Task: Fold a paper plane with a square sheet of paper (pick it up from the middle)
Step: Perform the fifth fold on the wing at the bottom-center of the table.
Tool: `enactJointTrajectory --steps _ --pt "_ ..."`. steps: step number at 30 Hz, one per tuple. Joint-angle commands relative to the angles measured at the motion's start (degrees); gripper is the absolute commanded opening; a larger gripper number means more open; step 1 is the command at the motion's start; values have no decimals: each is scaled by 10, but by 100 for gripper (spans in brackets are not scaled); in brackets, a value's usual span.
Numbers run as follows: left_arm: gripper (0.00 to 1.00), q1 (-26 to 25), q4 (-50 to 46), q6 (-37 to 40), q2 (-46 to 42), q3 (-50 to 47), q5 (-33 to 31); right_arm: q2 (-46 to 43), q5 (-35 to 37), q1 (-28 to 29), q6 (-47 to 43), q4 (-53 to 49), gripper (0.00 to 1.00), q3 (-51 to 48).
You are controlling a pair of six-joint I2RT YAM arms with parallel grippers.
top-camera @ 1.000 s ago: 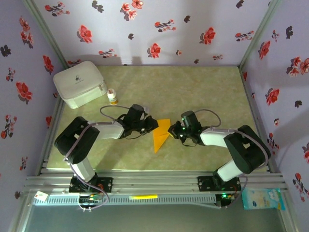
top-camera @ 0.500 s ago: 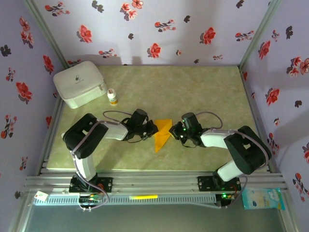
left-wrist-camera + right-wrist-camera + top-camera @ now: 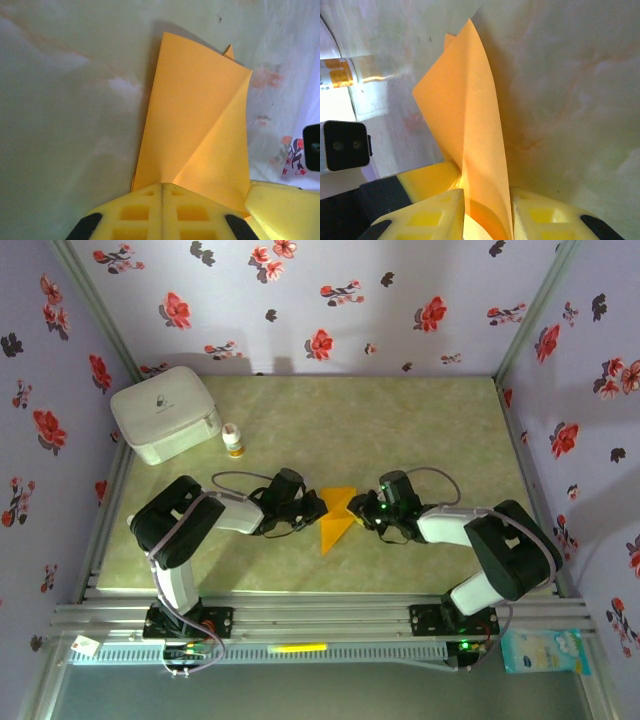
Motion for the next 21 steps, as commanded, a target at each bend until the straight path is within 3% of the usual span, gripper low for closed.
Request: enactJointTrajectory --steps 1,21 --pt "0 -4 -57 34 29 -23 -20 18 -55 -23 -39 25 29 13" --pt "0 -1 -79 61 24 -13 -15 101 -163 -71 -135 10 29 77"
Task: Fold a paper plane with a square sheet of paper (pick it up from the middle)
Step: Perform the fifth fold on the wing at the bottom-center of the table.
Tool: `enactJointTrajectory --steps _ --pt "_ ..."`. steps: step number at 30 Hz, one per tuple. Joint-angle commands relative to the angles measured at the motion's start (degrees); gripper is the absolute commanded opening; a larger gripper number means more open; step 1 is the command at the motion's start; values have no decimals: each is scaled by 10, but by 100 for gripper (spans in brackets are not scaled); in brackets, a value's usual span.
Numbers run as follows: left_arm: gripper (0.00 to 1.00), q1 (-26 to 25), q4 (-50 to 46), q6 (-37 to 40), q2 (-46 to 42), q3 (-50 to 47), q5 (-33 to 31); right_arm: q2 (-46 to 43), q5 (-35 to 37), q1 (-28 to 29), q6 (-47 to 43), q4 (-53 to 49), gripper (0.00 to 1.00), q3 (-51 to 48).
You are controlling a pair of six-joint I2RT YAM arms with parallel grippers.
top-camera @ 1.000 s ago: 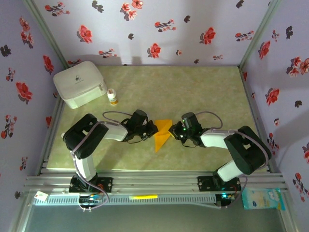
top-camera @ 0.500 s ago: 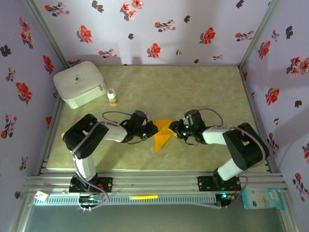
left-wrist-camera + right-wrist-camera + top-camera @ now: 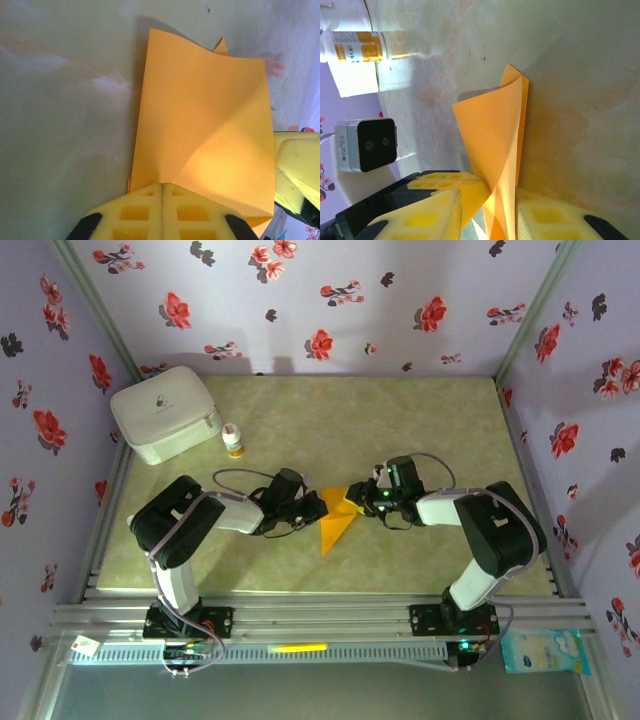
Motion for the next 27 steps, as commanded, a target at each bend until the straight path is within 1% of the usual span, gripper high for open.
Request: enactJointTrajectory --steps 1,5,9,12,13,15,17,19,21,23,27 --pt "0 0 -76 21 23 -14 -21 21 -27 -8 -30 -17 29 18" --pt "0 0 -76 21 20 -13 -20 32 -34 -9 -38 -21 26 24" --pt "0 1 -75 24 10 -13 -20 34 -33 -10 -39 -23 17 23" --pt "0 2 -82 23 -19 -11 -17 26 -24 -11 -37 -29 9 21" --pt "2 2 -90 29 -41 -8 -18 20 -22 -11 -33 -31 7 21" --pt "10 2 -129 50 -82 4 -26 7 -12 -10 -20 -33 5 19" --pt "18 4 -172 93 -122 24 -39 -6 4 -11 -3 -42 3 17" --pt "25 3 -191 140 -153 34 -48 -15 15 -11 15 -46 1 16" --pt "27 -2 -199 177 -177 33 -65 -22 38 -10 47 -49 0 11" --pt "29 -10 -213 208 -194 32 -78 -31 64 -6 92 -19 0 -6" --pt "31 -42 -237 245 -203 32 -104 -55 118 14 140 -21 0 -20"
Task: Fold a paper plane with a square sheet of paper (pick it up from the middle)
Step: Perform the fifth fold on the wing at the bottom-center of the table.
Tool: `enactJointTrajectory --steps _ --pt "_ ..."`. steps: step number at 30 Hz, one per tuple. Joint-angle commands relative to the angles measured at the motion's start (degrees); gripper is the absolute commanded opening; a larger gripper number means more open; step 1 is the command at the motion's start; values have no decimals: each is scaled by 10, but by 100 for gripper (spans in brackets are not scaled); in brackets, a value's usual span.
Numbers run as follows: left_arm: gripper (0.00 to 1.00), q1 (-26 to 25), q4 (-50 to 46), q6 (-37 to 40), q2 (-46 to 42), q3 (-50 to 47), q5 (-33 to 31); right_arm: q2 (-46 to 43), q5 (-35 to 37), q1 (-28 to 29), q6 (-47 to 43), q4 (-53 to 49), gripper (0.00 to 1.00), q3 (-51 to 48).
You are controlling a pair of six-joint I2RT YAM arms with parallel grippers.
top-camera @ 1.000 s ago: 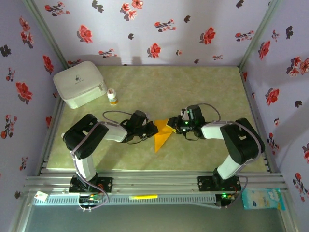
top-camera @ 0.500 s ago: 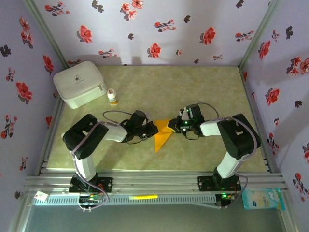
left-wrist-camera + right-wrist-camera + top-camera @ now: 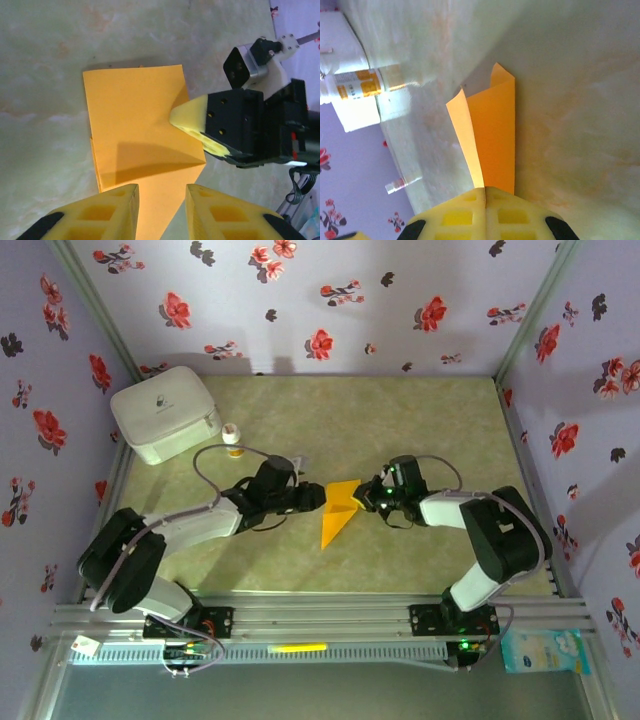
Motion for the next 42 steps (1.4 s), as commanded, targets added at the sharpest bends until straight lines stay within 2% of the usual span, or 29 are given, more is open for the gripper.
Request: enactJointTrajectory --steps 1,7,11,18,33,42 --pt "32 -37 -55 73 -2 5 -50 -27 71 19 65 -8 0 -12" --pt "44 -107 -83 118 18 24 -123 -56 138 48 108 -14 0 -29" --pt "46 -143 -118 163 36 49 -185 -62 138 49 111 -22 0 -27" --pt "48 -185 -177 212 97 104 -241 -61 130 51 112 -24 1 -23" --pt "49 -216 -235 224 171 152 -344 -64 129 53 120 -10 1 -32" --pt "39 -229 -256 232 192 173 -377 -64 128 53 120 -9 2 -33"
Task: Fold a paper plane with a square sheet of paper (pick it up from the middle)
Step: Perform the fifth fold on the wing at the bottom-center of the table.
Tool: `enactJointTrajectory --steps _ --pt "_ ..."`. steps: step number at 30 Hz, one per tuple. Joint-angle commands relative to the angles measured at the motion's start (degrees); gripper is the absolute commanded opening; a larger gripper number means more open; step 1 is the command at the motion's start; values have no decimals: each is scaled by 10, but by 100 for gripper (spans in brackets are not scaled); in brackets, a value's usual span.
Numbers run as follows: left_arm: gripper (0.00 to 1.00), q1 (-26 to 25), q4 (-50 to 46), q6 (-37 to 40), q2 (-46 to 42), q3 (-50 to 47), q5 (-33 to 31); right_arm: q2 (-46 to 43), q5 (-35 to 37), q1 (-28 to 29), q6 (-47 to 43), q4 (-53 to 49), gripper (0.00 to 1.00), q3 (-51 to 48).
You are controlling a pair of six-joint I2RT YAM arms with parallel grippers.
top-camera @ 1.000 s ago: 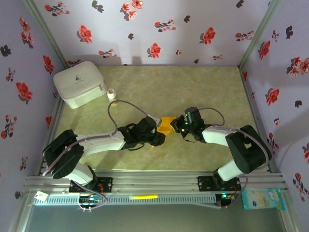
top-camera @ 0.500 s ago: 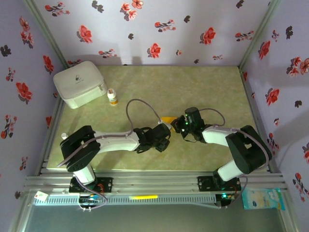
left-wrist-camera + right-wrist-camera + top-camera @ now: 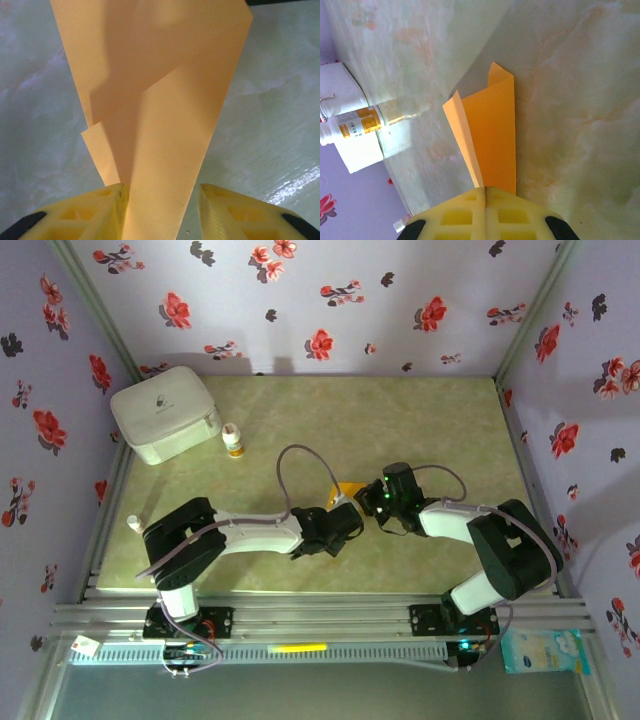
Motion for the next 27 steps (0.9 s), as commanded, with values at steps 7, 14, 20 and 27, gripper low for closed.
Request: enactJointTrajectory --steps 7,14,20,27 --pt "28 -9 -31 15 12 21 -43 -13 12 4 13 4 2 -11" --pt "22 -16 -45 23 21 29 -58 -13 13 4 13 4 2 -12" --pt "14 -18 -47 19 22 30 -63 -14 12 4 11 4 4 -12" --pt "7 -18 -42 -4 24 29 -69 -38 26 3 -14 -30 22 -9"
